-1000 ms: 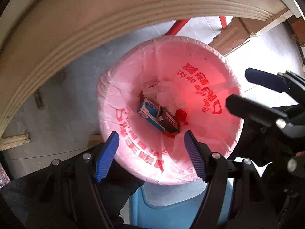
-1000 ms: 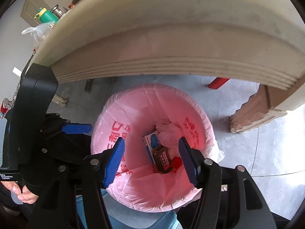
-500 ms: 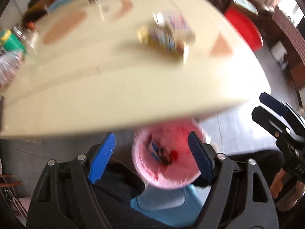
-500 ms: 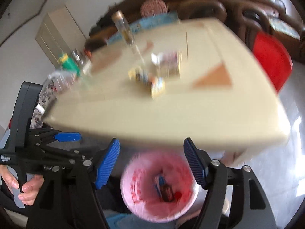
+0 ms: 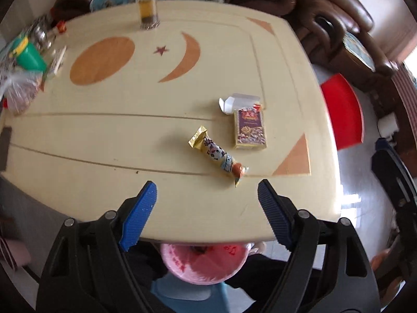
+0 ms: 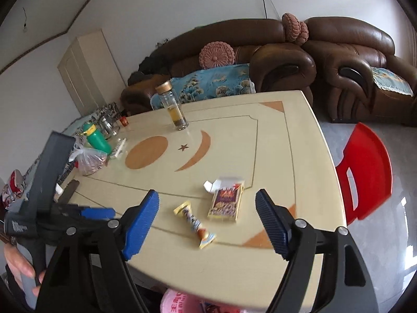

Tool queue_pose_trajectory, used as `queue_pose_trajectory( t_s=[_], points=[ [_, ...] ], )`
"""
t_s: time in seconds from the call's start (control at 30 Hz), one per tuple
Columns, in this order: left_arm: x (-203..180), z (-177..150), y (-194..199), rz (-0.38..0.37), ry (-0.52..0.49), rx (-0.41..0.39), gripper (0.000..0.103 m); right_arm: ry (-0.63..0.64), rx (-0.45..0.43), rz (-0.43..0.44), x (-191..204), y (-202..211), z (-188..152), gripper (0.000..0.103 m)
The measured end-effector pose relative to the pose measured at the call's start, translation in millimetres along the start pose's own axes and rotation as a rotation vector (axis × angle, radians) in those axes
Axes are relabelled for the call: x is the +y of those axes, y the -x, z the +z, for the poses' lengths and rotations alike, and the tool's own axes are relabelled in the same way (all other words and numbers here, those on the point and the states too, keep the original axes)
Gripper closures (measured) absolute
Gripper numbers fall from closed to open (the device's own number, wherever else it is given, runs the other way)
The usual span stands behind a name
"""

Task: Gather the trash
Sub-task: 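Move both grippers back to the candy bar and playing-card box, then close the left gripper on the candy bar while the right gripper grasps the card box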

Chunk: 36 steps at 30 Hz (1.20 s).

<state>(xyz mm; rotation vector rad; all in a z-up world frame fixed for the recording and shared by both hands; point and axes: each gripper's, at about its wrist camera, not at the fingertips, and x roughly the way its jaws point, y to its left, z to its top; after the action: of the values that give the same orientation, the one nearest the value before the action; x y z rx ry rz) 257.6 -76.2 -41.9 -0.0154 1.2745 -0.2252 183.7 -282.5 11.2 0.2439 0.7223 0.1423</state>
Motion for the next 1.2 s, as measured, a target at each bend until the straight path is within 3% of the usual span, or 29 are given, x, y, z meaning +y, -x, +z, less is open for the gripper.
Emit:
queue_pose_trajectory(
  t_s=[0.4,0.7,0.93,1.2],
  points=[
    [8.6,23.1,-75.2,0.01,0.197,0.098,0.025,0.006,0.202,-0.01,-14.0,-103.6,13.9,0.028],
    [20.8,18.9,-120.8,-0.001,0.346,0.15,0.025,0.043,0.403,-0.109,-19.7,-196.0,0.0,0.028],
    [25.9,17.2,-136.0,0.015,0.381,0.17,0.025,0.05,0.529,-0.141,-18.6,-237.2,-12.9,0.028],
    [28.5,9.9,-137.5,0.018,0.42,0.145,0.025,0.066,0.566,-0.167,-11.0,-250.8,-20.0,0.026]
  ],
)
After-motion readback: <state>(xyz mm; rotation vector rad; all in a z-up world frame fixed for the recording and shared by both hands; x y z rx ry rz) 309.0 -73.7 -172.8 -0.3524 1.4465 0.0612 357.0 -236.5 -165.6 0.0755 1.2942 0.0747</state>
